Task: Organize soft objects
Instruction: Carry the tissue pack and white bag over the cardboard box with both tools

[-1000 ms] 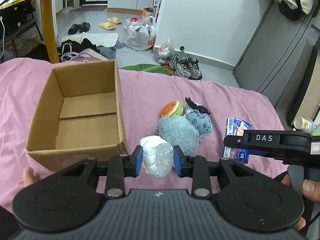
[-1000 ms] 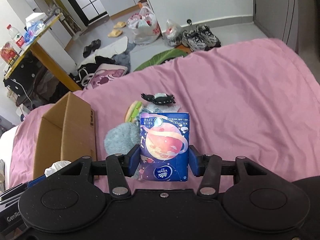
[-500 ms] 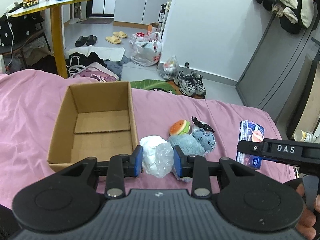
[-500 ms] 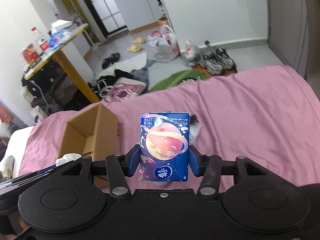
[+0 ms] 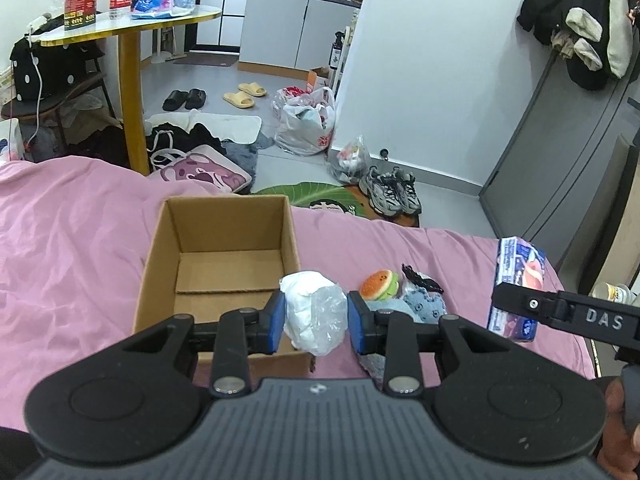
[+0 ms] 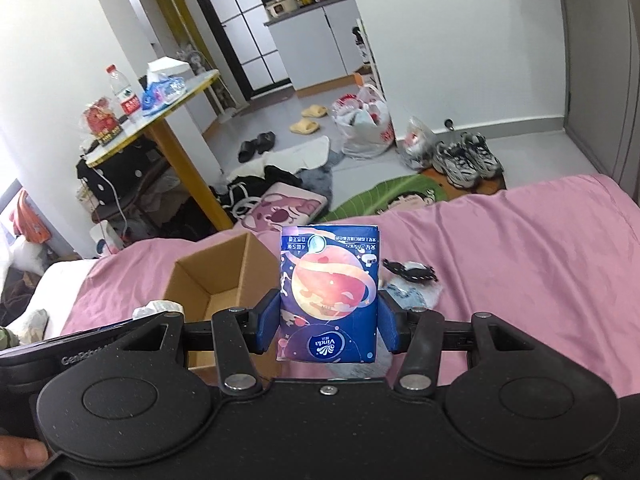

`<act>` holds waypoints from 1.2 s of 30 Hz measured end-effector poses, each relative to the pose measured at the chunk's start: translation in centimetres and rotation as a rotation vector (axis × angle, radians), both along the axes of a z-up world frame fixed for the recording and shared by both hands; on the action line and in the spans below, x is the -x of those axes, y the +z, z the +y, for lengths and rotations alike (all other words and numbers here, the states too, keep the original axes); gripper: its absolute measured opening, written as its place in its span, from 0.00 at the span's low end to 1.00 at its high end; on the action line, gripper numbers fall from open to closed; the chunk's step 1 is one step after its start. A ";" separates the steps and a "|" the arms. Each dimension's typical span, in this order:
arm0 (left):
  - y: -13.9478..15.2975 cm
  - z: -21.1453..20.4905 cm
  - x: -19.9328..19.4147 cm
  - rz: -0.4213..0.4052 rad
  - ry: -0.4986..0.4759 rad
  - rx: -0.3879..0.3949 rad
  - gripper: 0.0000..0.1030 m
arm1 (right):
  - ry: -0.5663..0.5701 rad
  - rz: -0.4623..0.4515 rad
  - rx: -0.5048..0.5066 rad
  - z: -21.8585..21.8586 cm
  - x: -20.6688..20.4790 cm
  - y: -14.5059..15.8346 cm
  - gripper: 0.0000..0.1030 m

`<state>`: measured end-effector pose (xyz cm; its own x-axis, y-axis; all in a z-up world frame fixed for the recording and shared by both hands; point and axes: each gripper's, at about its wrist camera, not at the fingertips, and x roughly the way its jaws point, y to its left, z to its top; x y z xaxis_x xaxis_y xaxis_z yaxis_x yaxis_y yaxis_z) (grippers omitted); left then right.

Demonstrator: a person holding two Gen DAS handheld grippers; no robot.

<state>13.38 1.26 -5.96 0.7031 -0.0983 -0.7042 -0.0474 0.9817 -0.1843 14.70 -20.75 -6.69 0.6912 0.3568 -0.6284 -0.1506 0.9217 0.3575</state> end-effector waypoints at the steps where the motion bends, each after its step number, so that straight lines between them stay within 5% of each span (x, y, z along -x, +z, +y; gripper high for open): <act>1: 0.1 0.2 0.0 -0.002 0.002 0.000 0.31 | 0.002 -0.005 0.000 0.1 0.0 0.0 0.48; 22: 0.9 2.4 -3.8 -0.039 0.025 0.012 0.31 | 0.041 -0.051 -0.008 2.6 -0.8 0.3 0.48; 36: -2.0 5.8 -7.0 0.018 0.069 0.042 0.31 | 0.062 -0.043 0.015 5.7 -3.3 -1.5 0.48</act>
<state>20.37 7.04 -7.97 0.6961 -0.0798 -0.7135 -0.1181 0.9675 -0.2234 18.05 -15.03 -8.15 0.6946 0.3901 -0.6044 -0.2223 0.9155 0.3354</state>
